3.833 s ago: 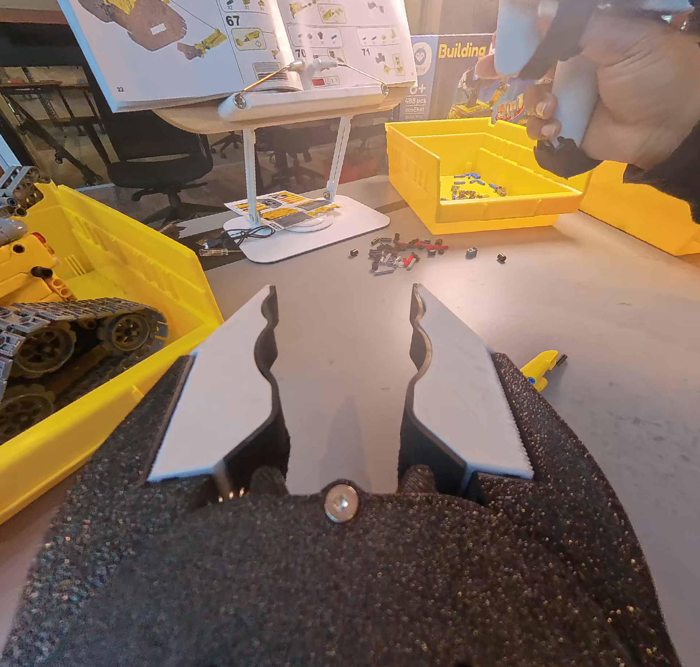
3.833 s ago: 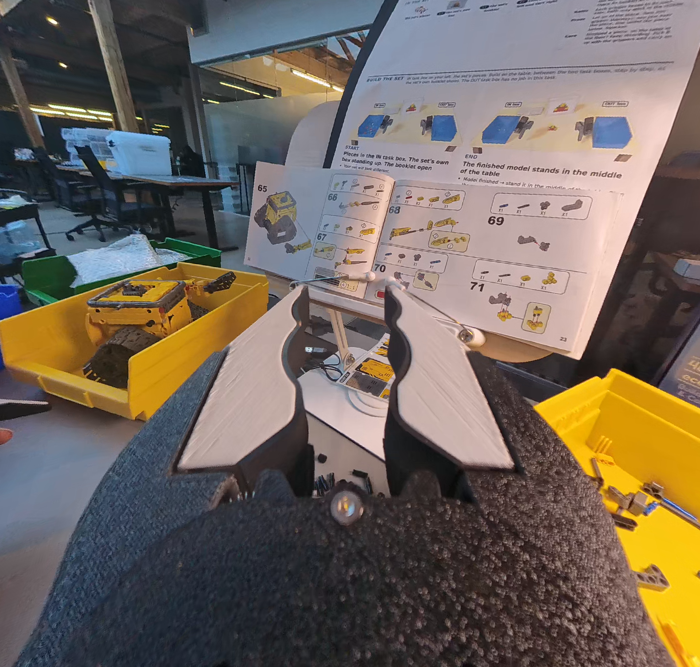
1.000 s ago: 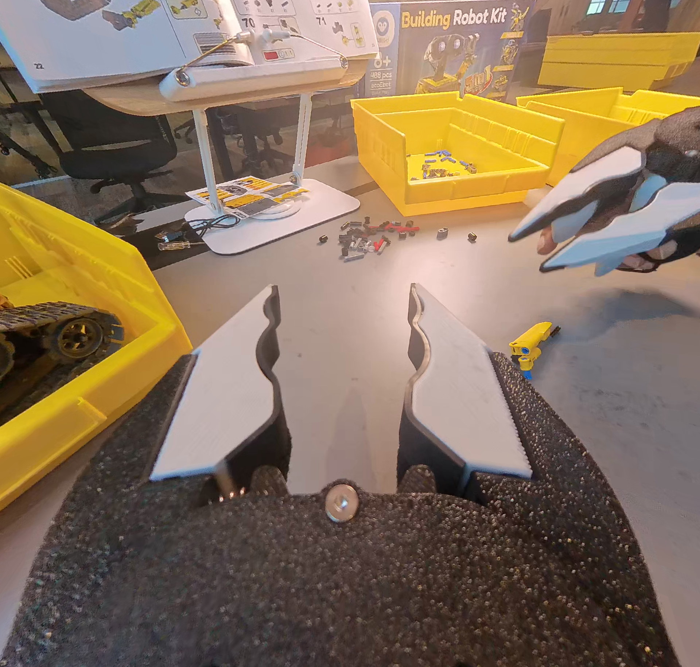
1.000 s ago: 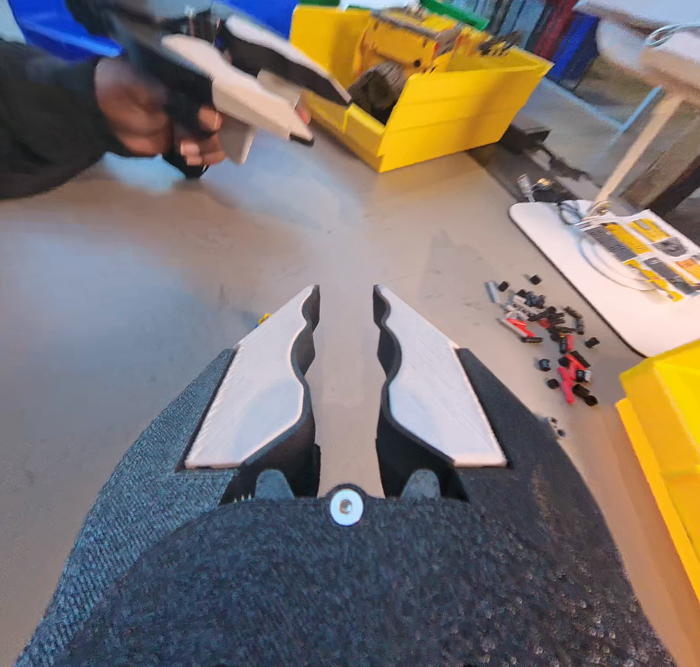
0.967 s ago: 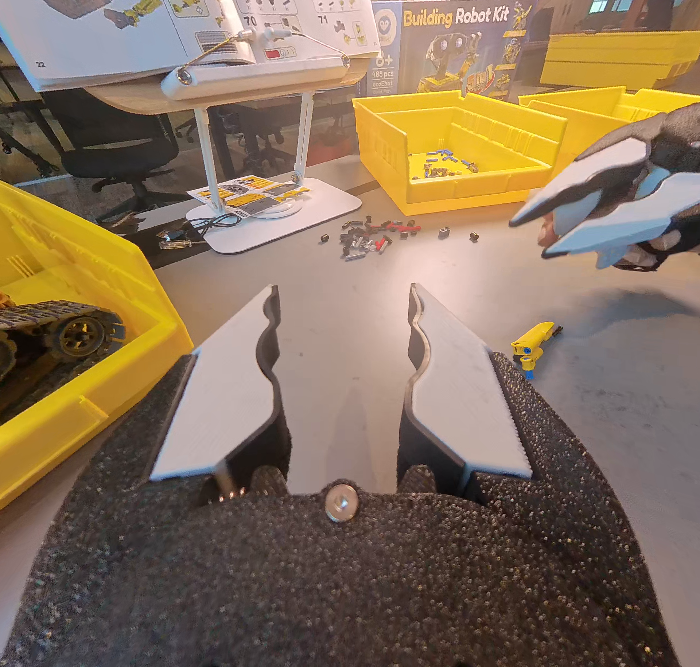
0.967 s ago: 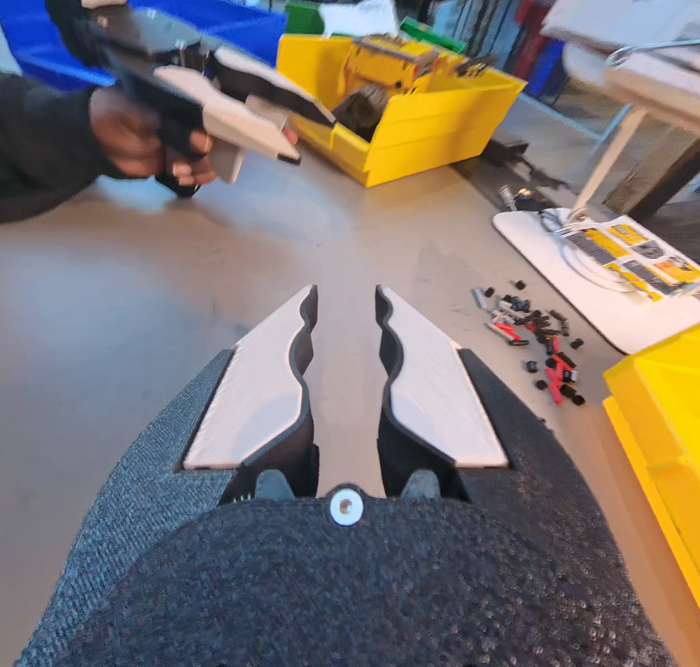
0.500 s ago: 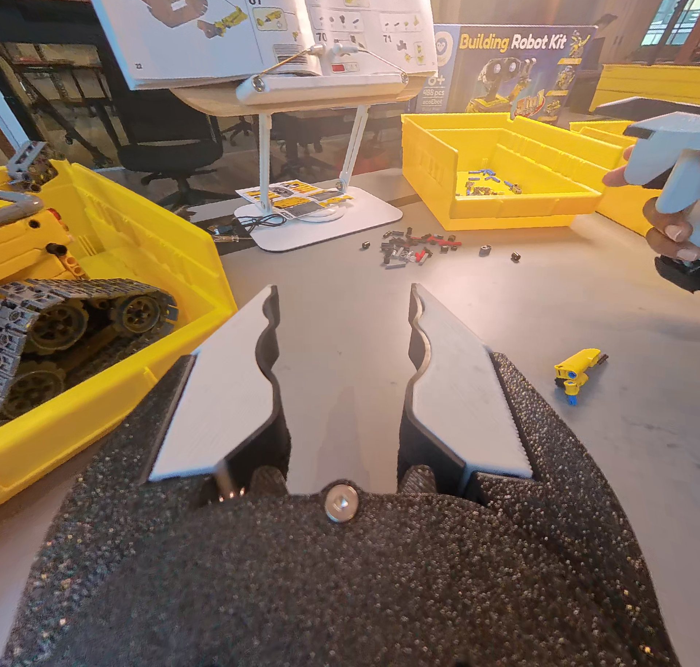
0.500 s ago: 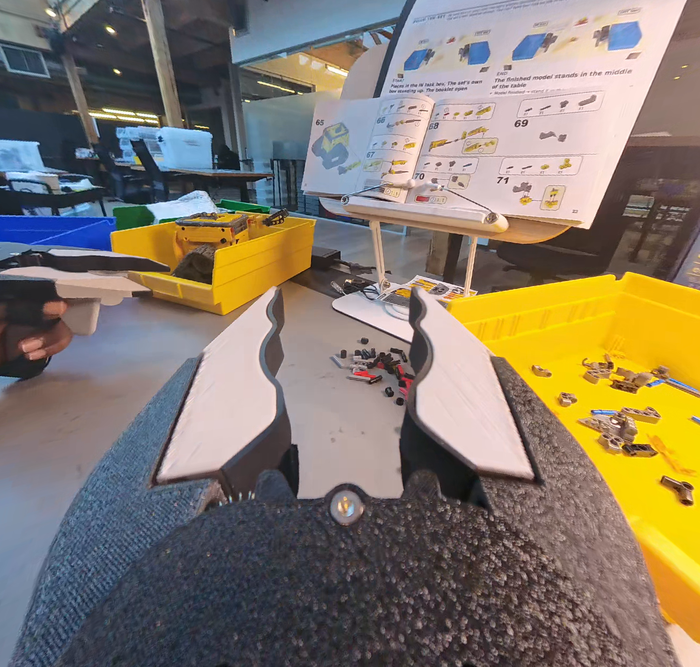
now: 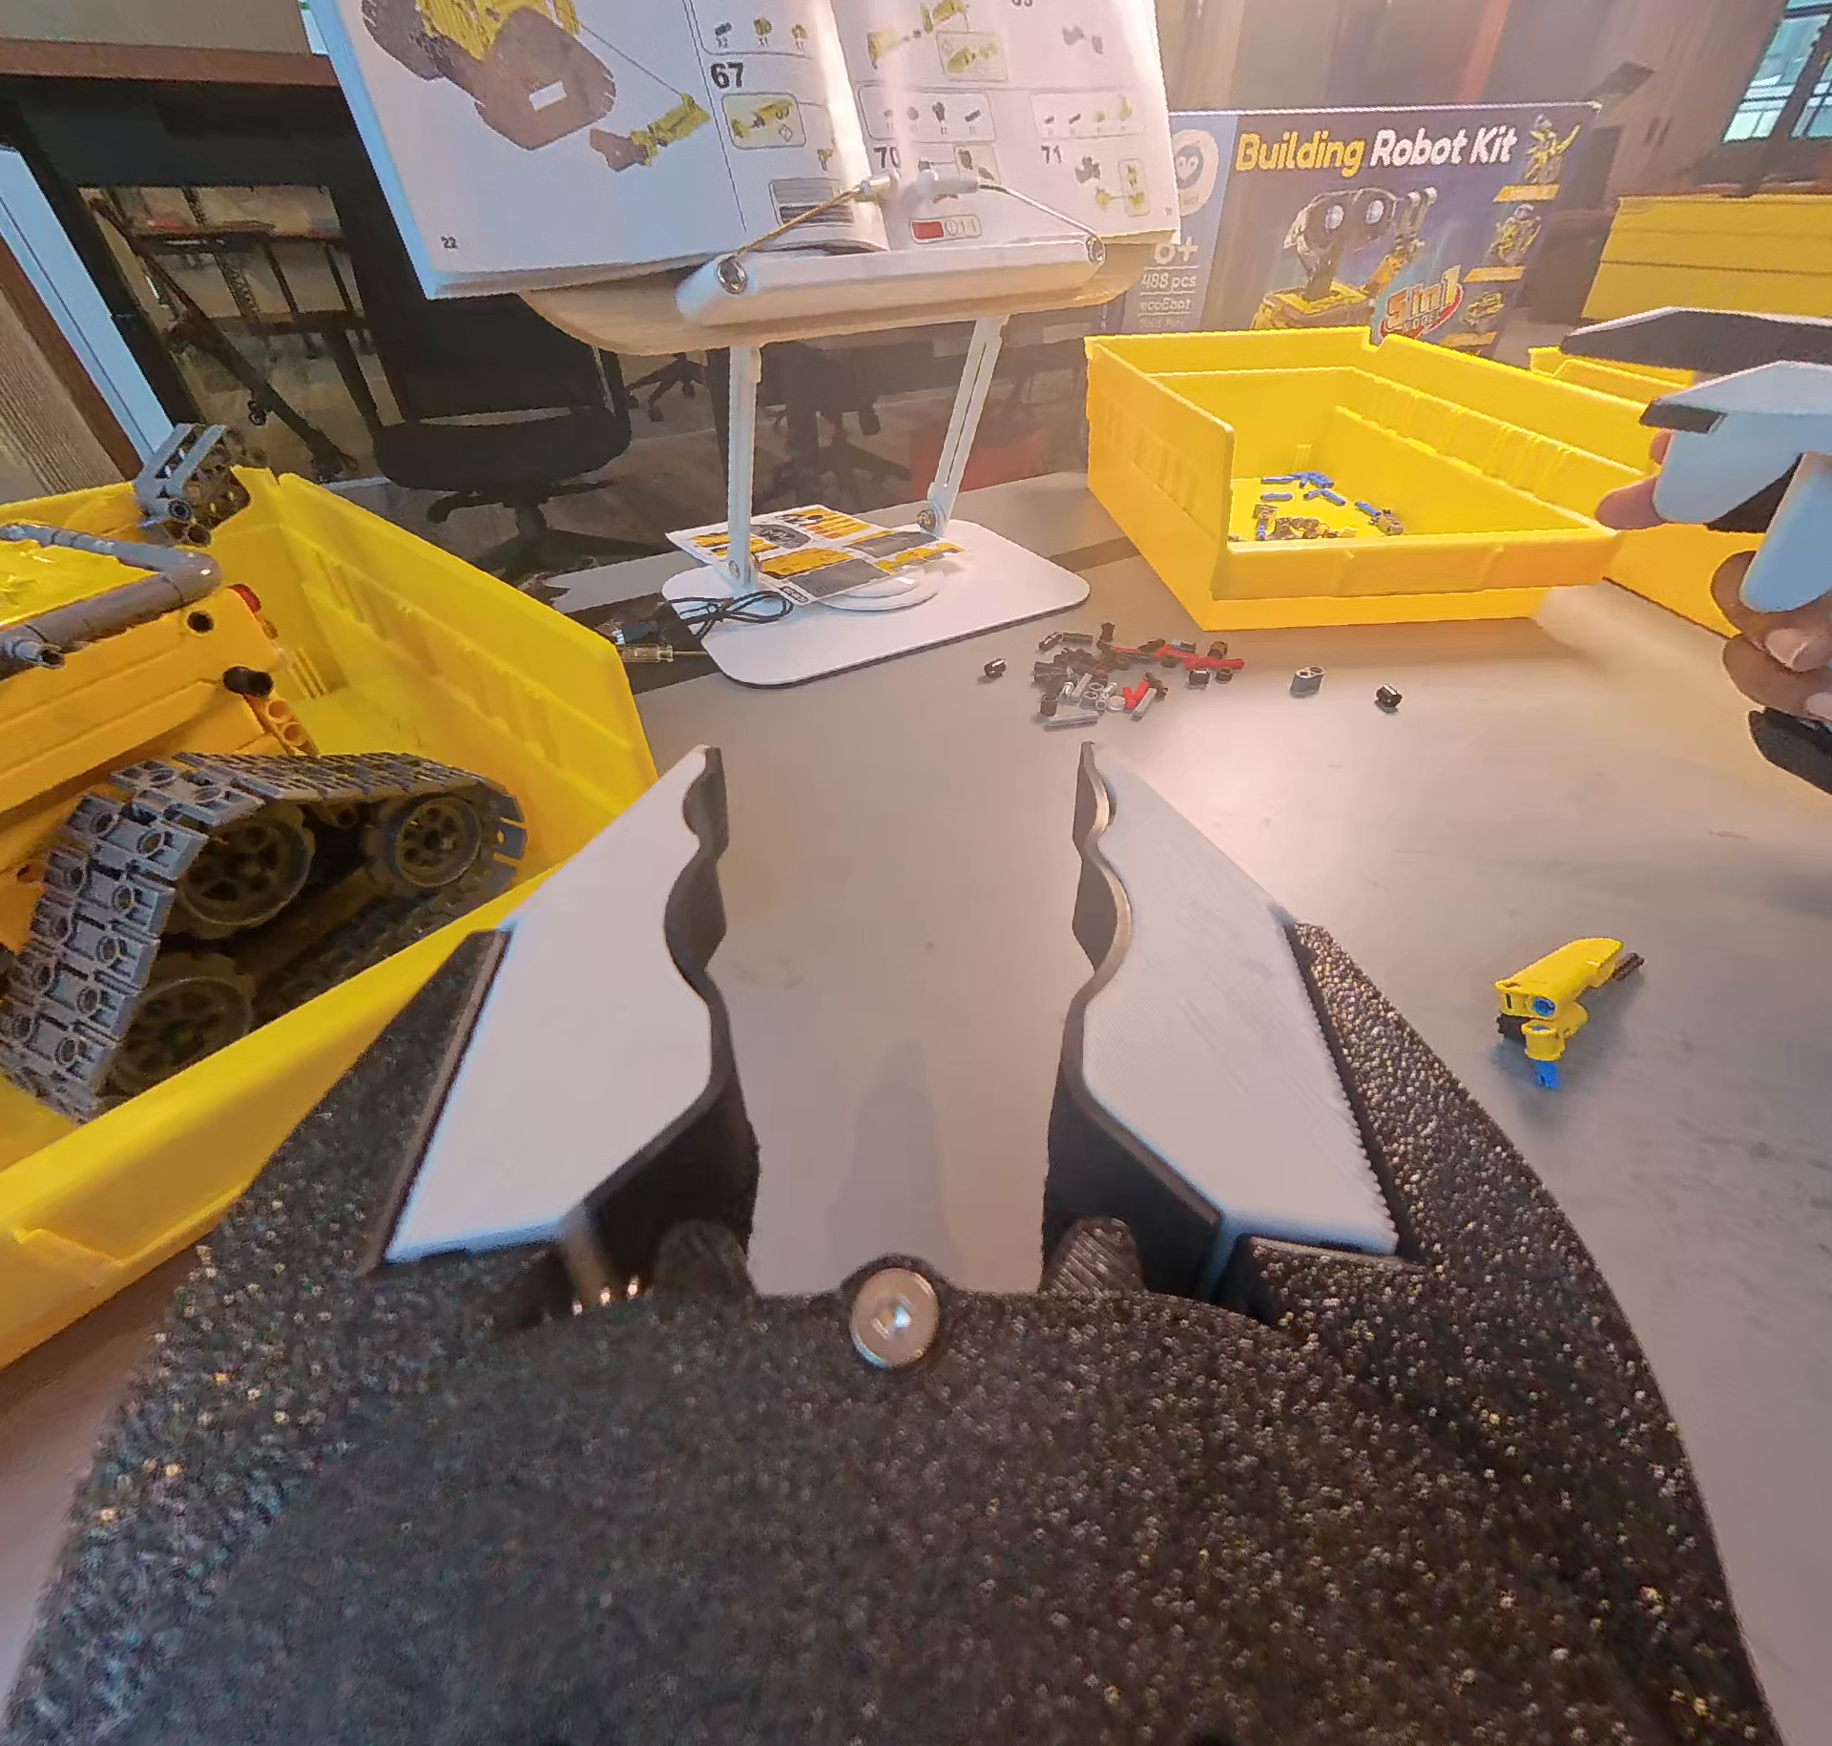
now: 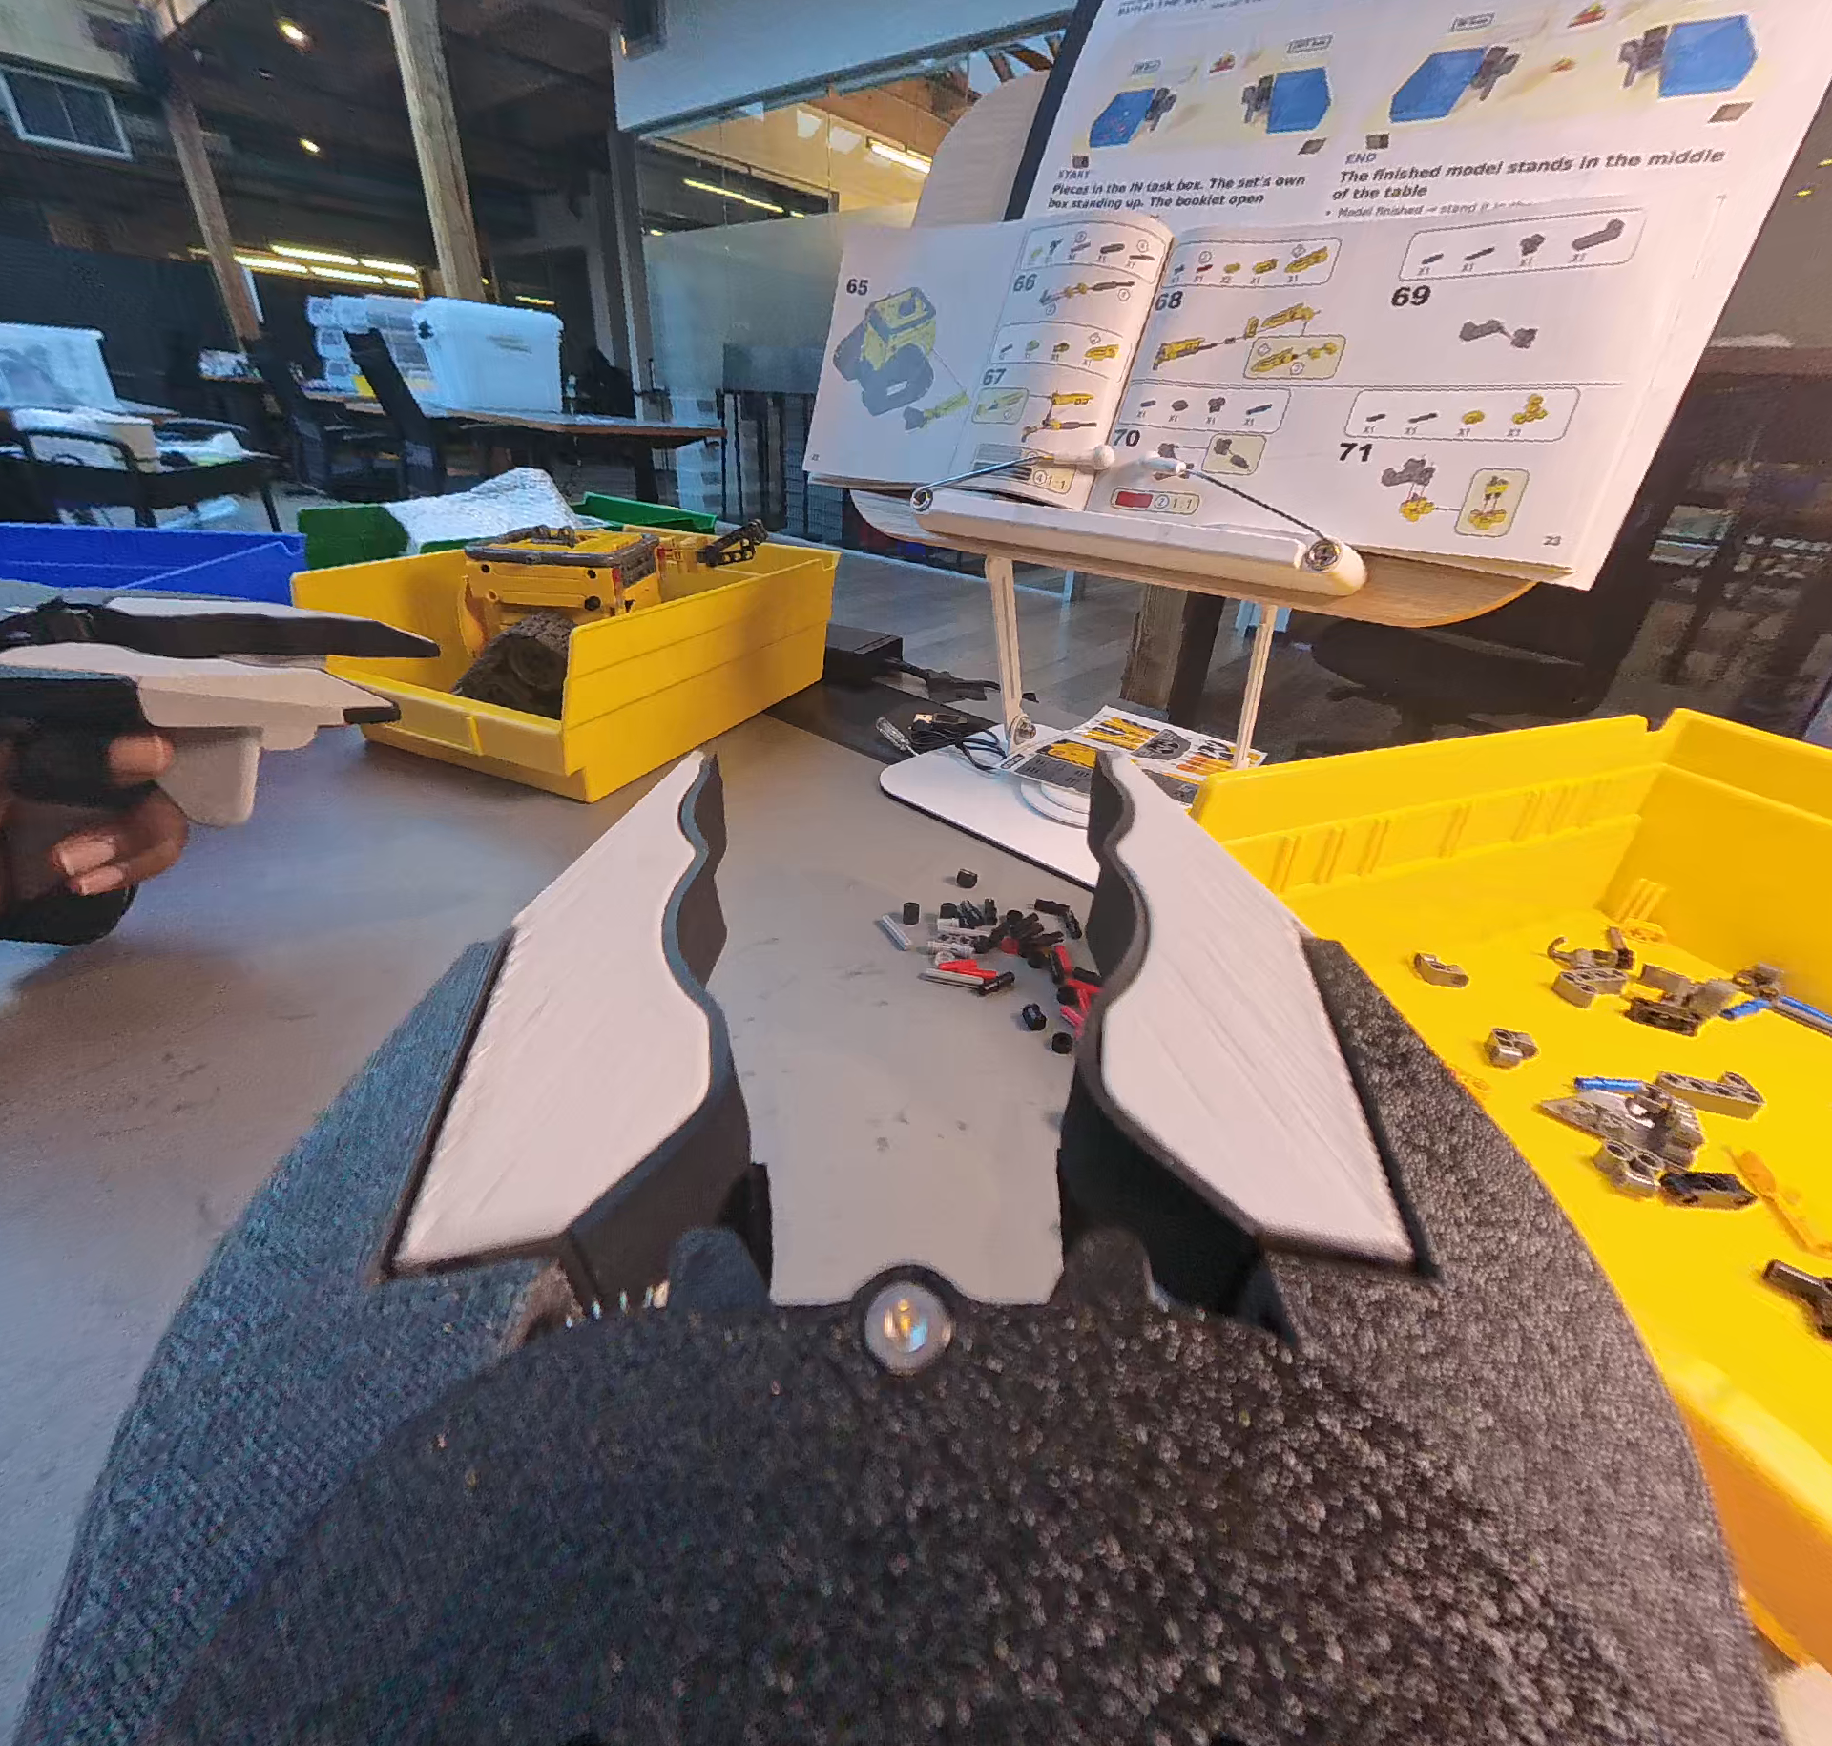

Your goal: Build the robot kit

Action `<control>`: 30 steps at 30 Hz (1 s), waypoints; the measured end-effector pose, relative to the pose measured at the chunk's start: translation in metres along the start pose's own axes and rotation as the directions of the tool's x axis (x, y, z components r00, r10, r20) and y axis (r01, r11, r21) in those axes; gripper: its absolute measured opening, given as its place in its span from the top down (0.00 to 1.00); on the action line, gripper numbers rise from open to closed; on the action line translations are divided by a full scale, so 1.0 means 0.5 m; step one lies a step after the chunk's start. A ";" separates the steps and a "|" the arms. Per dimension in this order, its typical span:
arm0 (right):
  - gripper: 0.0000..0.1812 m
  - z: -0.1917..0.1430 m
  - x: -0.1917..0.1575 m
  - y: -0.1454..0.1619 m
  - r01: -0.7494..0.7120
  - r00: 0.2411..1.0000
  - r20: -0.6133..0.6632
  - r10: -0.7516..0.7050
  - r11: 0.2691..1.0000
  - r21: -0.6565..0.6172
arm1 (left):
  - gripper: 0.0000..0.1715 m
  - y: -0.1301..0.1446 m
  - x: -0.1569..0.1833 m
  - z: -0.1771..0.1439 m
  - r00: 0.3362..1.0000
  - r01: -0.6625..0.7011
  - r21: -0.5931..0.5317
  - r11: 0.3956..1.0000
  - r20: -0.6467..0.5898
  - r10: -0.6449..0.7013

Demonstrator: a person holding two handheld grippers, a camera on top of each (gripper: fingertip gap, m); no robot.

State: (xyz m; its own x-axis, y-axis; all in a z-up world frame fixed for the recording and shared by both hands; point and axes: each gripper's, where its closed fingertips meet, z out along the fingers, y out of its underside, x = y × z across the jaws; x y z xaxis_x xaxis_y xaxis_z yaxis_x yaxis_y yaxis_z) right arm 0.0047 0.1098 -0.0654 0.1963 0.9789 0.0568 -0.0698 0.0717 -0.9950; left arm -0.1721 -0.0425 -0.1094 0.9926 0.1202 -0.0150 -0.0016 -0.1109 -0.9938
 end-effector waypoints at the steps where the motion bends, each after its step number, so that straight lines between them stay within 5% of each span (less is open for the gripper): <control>1: 0.59 0.001 -0.001 0.002 0.001 1.000 0.002 -0.001 1.000 -0.004 | 0.59 0.000 0.000 0.000 1.000 -0.001 0.000 1.000 -0.001 0.001; 30: 0.57 0.023 -0.015 0.035 0.012 1.000 0.023 -0.011 0.999 -0.053 | 0.60 -0.011 0.002 -0.004 1.000 -0.014 0.010 1.000 0.001 0.014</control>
State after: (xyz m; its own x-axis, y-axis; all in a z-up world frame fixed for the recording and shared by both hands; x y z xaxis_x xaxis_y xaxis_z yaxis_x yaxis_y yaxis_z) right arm -0.0093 0.1059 -0.0823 0.1746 0.9822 0.0697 -0.0156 0.0736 -0.9972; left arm -0.1707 -0.0437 -0.1040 0.9924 0.1193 -0.0287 -0.0164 -0.1028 -0.9946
